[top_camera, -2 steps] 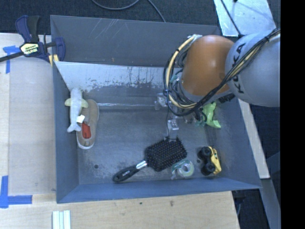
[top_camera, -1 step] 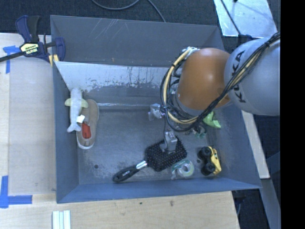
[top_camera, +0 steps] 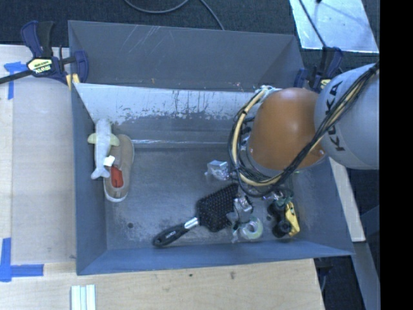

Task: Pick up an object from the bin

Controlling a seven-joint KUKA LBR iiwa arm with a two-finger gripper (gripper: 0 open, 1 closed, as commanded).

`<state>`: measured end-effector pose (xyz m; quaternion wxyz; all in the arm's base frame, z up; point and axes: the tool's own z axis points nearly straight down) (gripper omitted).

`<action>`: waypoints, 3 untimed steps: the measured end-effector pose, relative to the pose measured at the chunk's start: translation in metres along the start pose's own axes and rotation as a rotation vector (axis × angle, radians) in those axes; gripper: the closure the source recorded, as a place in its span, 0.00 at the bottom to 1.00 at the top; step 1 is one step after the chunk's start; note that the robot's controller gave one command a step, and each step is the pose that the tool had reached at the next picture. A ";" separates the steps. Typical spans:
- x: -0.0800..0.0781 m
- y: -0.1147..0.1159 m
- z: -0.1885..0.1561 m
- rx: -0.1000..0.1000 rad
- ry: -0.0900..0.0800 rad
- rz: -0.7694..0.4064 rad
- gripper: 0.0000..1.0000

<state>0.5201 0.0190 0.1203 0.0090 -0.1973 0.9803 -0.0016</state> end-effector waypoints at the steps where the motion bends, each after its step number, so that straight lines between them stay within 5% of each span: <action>1: -0.007 -0.005 0.026 0.006 -0.007 -0.264 1.00; 3: -0.007 -0.005 0.026 0.006 -0.007 -0.263 1.00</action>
Offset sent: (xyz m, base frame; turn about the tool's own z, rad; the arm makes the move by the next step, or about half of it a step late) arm 0.0000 0.0000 0.0000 0.0000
